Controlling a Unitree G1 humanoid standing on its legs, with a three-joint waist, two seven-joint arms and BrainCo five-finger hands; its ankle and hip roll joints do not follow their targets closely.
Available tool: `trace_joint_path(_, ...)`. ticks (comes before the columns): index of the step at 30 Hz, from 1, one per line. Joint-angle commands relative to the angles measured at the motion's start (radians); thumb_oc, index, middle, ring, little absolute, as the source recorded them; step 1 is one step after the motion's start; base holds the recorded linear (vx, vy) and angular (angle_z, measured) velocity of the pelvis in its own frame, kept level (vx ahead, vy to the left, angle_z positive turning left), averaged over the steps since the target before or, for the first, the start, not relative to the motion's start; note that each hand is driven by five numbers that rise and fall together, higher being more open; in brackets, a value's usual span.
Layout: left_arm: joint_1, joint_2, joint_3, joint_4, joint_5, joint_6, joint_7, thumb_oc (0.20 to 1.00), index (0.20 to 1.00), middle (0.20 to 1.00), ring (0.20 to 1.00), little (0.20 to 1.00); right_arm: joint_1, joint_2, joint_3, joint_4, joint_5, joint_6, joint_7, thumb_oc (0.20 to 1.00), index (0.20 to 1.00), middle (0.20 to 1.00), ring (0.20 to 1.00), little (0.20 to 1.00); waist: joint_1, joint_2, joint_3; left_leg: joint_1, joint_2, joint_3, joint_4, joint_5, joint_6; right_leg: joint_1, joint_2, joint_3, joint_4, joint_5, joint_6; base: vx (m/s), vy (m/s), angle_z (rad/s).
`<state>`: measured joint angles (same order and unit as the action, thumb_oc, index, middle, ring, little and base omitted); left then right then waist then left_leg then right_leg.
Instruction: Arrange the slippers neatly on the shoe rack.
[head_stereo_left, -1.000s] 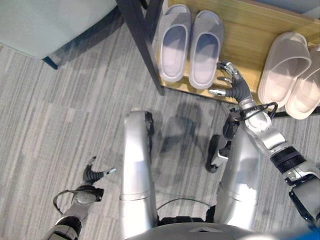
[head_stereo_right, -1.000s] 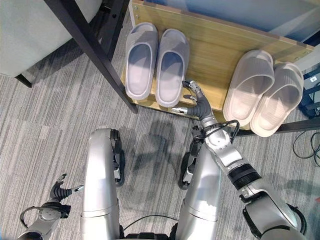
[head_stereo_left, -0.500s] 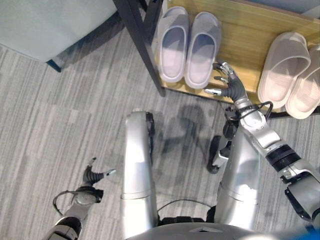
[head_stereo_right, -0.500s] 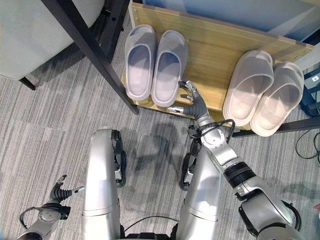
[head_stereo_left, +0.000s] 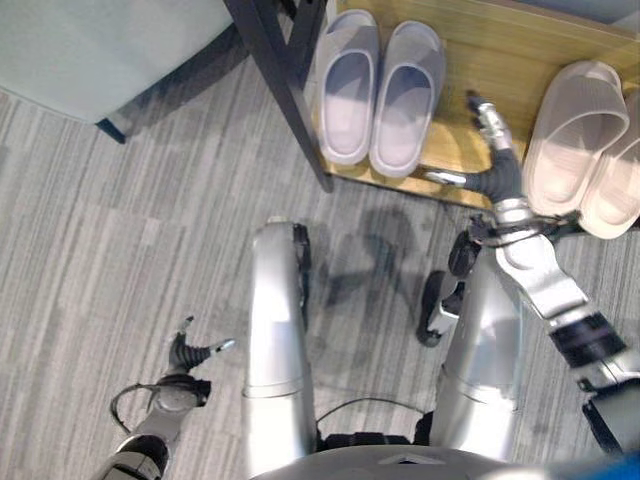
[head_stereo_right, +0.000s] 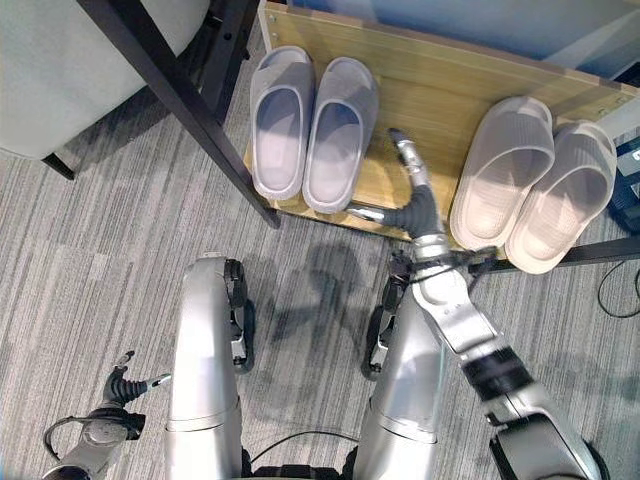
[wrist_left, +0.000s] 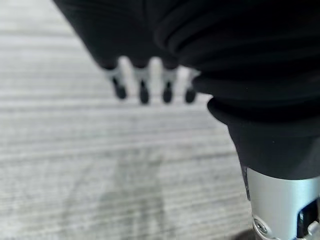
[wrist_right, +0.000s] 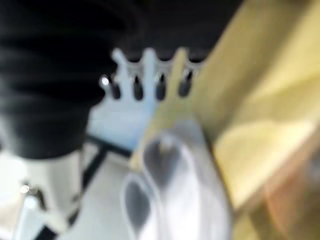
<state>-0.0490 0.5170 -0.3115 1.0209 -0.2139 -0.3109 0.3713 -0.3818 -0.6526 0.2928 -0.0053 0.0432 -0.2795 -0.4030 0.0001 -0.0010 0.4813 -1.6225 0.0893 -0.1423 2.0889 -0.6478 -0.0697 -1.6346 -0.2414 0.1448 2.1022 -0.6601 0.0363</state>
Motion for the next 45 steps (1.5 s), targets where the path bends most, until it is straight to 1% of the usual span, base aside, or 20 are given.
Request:
trace_joint_path(1, 0.068, 0.008, 0.01, -0.042, 0.015, -0.024, 0.033, 1.0, 1.0, 1.0, 1.0, 1.0, -0.003, -0.072, -0.013, -0.158, -0.003, -0.08, 0.027, 1.0, 1.0, 1.0, 1.0, 1.0, 0.033, -0.012, 0.039, 0.052, -0.036, -0.009, -0.044, -0.08, 0.029, 0.065, 0.002, 0.098, -0.004, -0.047, -0.098, -0.02, -0.024, -0.04)
trace_joint_path(7, 0.086, 0.016, 0.049, -0.058, 0.019, -0.029, 0.025, 1.0, 1.0, 1.0, 1.0, 1.0, 0.158, -0.177, -0.085, -0.277, 0.01, -0.101, 0.115, 1.0, 1.0, 1.0, 1.0, 1.0, 0.011, -0.028, 0.039, 0.052, -0.039, -0.01, -0.054, -0.071, 0.021, 0.065, 0.002, 0.101, -0.002, -0.052, -0.096, -0.01, -0.026, 0.0)
trace_joint_path(13, 0.055, 0.038, 0.067, -0.095, 0.034, -0.027, 0.004, 1.0, 1.0, 1.0, 1.0, 1.0, 0.192, -0.213, -0.12, -0.273, 0.007, -0.094, 0.146, 1.0, 1.0, 1.0, 1.0, 1.0, 0.002, -0.039, 0.039, 0.052, -0.04, 0.006, -0.104, -0.045, 0.01, 0.065, 0.013, 0.102, -0.032, -0.034, -0.094, -0.03, -0.062, 0.01)
trace_joint_path(15, -0.03, 0.058, 0.082, -0.153, 0.032, -0.039, -0.03, 1.0, 1.0, 1.0, 1.0, 1.0, 0.159, -0.197, -0.142, -0.232, 0.046, -0.099, 0.168, 1.0, 1.0, 1.0, 1.0, 1.0, 0.003, -0.046, 0.039, 0.052, -0.018, 0.038, -0.319, 0.043, -0.001, 0.065, 0.008, 0.07, -0.236, 0.042, -0.075, -0.17, -0.011, -0.07)
trace_joint_path(16, -0.041, 0.063, 0.087, -0.188, 0.021, -0.042, -0.055, 1.0, 1.0, 1.0, 1.0, 1.0, 0.159, -0.191, -0.156, -0.223, 0.038, -0.096, 0.17, 1.0, 1.0, 1.0, 1.0, 1.0, 0.005, -0.044, 0.039, 0.052, -0.021, 0.036, -0.368, 0.072, -0.004, 0.065, 0.006, 0.061, -0.278, 0.054, -0.071, -0.16, 0.022, -0.1)
trace_joint_path(18, -0.06, 0.075, 0.09, -0.266, -0.024, -0.052, -0.122, 1.0, 1.0, 1.0, 1.0, 1.0, 0.158, -0.179, -0.182, -0.186, -0.013, -0.068, 0.174, 1.0, 1.0, 1.0, 1.0, 1.0, 0.008, -0.027, 0.039, 0.052, -0.021, 0.029, -0.471, 0.141, -0.006, 0.066, -0.011, 0.021, -0.362, 0.094, -0.061, -0.12, 0.047, -0.08)
trace_joint_path(20, -0.06, 0.091, 0.086, -0.336, 0.0, -0.054, -0.143, 1.0, 1.0, 1.0, 1.0, 1.0, 0.179, -0.154, -0.199, -0.165, -0.031, -0.059, 0.192, 1.0, 1.0, 1.0, 1.0, 1.0, 0.011, 0.004, 0.037, 0.053, -0.015, 0.016, -0.562, 0.204, -0.005, 0.092, -0.034, -0.038, -0.452, 0.122, -0.05, -0.13, 0.075, -0.08)
trace_joint_path(21, -0.047, 0.094, 0.081, -0.353, 0.021, -0.054, -0.14, 1.0, 1.0, 1.0, 1.0, 1.0, 0.201, -0.14, -0.188, -0.152, -0.037, -0.058, 0.203, 1.0, 1.0, 1.0, 1.0, 1.0, 0.012, 0.012, 0.013, 0.07, -0.009, 0.01, -0.622, 0.233, -0.007, 0.122, -0.038, -0.064, -0.513, 0.134, -0.045, -0.12, 0.073, -0.02)
trace_joint_path(24, -0.019, 0.095, 0.06, -0.411, 0.07, -0.055, -0.128, 1.0, 1.0, 1.0, 1.0, 1.0, 0.262, -0.081, -0.125, -0.045, -0.046, -0.036, 0.227, 1.0, 1.0, 1.0, 1.0, 1.0, 0.015, 0.016, -0.02, 0.217, 0.005, 0.029, -0.824, 0.306, -0.013, 0.27, -0.046, -0.129, -0.711, 0.185, -0.033, -0.09, 0.024, 0.12)
trace_joint_path(26, -0.019, 0.088, 0.044, -0.41, 0.063, -0.059, -0.14, 1.0, 1.0, 1.0, 1.0, 1.0, 0.277, -0.058, -0.096, 0.015, -0.051, -0.026, 0.228, 1.0, 1.0, 1.0, 1.0, 1.0, 0.012, 0.012, -0.029, 0.271, 0.006, 0.037, -0.89, 0.334, -0.018, 0.325, -0.043, -0.15, -0.78, 0.202, -0.03, -0.06, -0.003, 0.15)
trace_joint_path(28, -0.01, 0.071, -0.026, -0.43, 0.09, -0.06, -0.167, 1.0, 1.0, 1.0, 1.0, 1.0, 0.315, -0.011, -0.022, 0.173, -0.099, 0.0, 0.239, 1.0, 1.0, 1.0, 1.0, 1.0, 0.01, 0.006, -0.056, 0.434, 0.009, 0.046, -1.078, 0.405, -0.023, 0.48, -0.041, -0.206, -0.962, 0.261, -0.011, -0.07, 0.054, 0.13)
trace_joint_path(31, 0.003, 0.042, -0.11, -0.453, 0.166, -0.059, -0.174, 1.0, 1.0, 1.0, 1.0, 1.0, 0.352, 0.049, 0.023, 0.317, -0.107, 0.007, 0.252, 1.0, 1.0, 1.0, 1.0, 1.0, 0.014, -0.005, -0.095, 0.605, 0.02, 0.047, -1.28, 0.464, -0.023, 0.646, -0.033, -0.256, -1.152, 0.325, 0.013, 0.01, 0.044, 0.04)
trace_joint_path(32, 0.003, 0.042, -0.111, -0.452, 0.167, -0.059, -0.173, 1.0, 1.0, 1.0, 1.0, 1.0, 0.351, 0.05, 0.024, 0.321, -0.108, 0.005, 0.251, 1.0, 1.0, 1.0, 1.0, 1.0, 0.014, -0.004, -0.091, 0.616, 0.021, 0.046, -1.29, 0.468, -0.023, 0.657, -0.032, -0.259, -1.161, 0.329, 0.013, 0.03, -0.007, -0.06)
trace_joint_path(34, -0.007, 0.006, -0.15, -0.409, 0.198, -0.052, -0.178, 1.0, 1.0, 1.0, 1.0, 1.0, 0.35, 0.093, 0.053, 0.43, -0.105, 0.008, 0.252, 1.0, 1.0, 1.0, 1.0, 1.0, 0.022, -0.012, -0.119, 0.735, 0.022, 0.058, -1.437, 0.513, -0.027, 0.766, -0.026, -0.305, -1.275, 0.372, 0.031, 0.1, -0.02, -0.06)
trace_joint_path(36, 0.001, -0.054, -0.216, -0.378, 0.236, -0.037, -0.231, 1.0, 1.0, 1.0, 1.0, 1.0, 0.359, 0.163, 0.072, 0.62, -0.1, 0.023, 0.241, 1.0, 1.0, 1.0, 1.0, 1.0, 0.029, -0.019, -0.171, 0.937, 0.017, 0.085, -1.665, 0.589, -0.047, 0.965, 0.002, -0.358, -1.475, 0.437, 0.055, 0.21, -0.037, 0.01)
trace_joint_path(37, 0.023, -0.077, -0.234, -0.385, 0.226, -0.026, -0.276, 1.0, 1.0, 1.0, 1.0, 1.0, 0.364, 0.195, 0.065, 0.731, -0.096, 0.036, 0.229, 1.0, 1.0, 1.0, 1.0, 1.0, 0.034, -0.016, -0.205, 1.06, 0.009, 0.094, -1.82, 0.667, -0.049, 1.083, 0.021, -0.394, -1.622, 0.511, 0.06, 0.22, -0.028, 0.05)
trace_joint_path(39, 0.046, -0.092, -0.246, -0.396, 0.22, -0.023, -0.309, 1.0, 1.0, 1.0, 1.0, 1.0, 0.372, 0.222, 0.045, 0.84, -0.071, 0.046, 0.227, 1.0, 1.0, 1.0, 1.0, 1.0, 0.032, -0.012, -0.242, 1.18, 0.01, 0.112, -1.935, 0.7, -0.05, 1.195, 0.042, -0.407, -1.739, 0.549, 0.072, 0.2, -0.043, -0.02)
trace_joint_path(41, 0.049, -0.093, -0.261, -0.404, 0.237, -0.019, -0.319, 1.0, 1.0, 1.0, 1.0, 1.0, 0.372, 0.238, 0.029, 0.902, -0.048, 0.05, 0.223, 1.0, 1.0, 1.0, 1.0, 1.0, 0.029, -0.008, -0.25, 1.247, 0.019, 0.12, -1.99, 0.716, -0.052, 1.264, 0.051, -0.41, -1.801, 0.57, 0.078, 0.15, -0.059, -0.11)
trace_joint_path(43, 0.032, -0.108, -0.288, -0.394, 0.284, -0.005, -0.325, 1.0, 1.0, 1.0, 1.0, 1.0, 0.363, 0.276, -0.012, 1.051, 0.005, 0.072, 0.216, 1.0, 1.0, 1.0, 1.0, 1.0, 0.024, 0.012, -0.3, 1.384, 0.029, 0.14, -2.101, 0.737, -0.047, 1.386, 0.066, -0.401, -1.919, 0.609, 0.091, 0.25, -0.08, -0.14)
trace_joint_path(45, -0.002, -0.073, -0.324, -0.444, 0.435, -0.02, -0.298, 1.0, 1.0, 1.0, 1.0, 1.0, 0.365, 0.289, -0.049, 1.124, 0.028, 0.079, 0.214, 1.0, 1.0, 1.0, 1.0, 1.0, 0.023, 0.028, -0.339, 1.462, 0.025, 0.152, -2.154, 0.746, -0.049, 1.455, 0.075, -0.393, -1.983, 0.626, 0.103, 0.22, -0.057, -0.22)
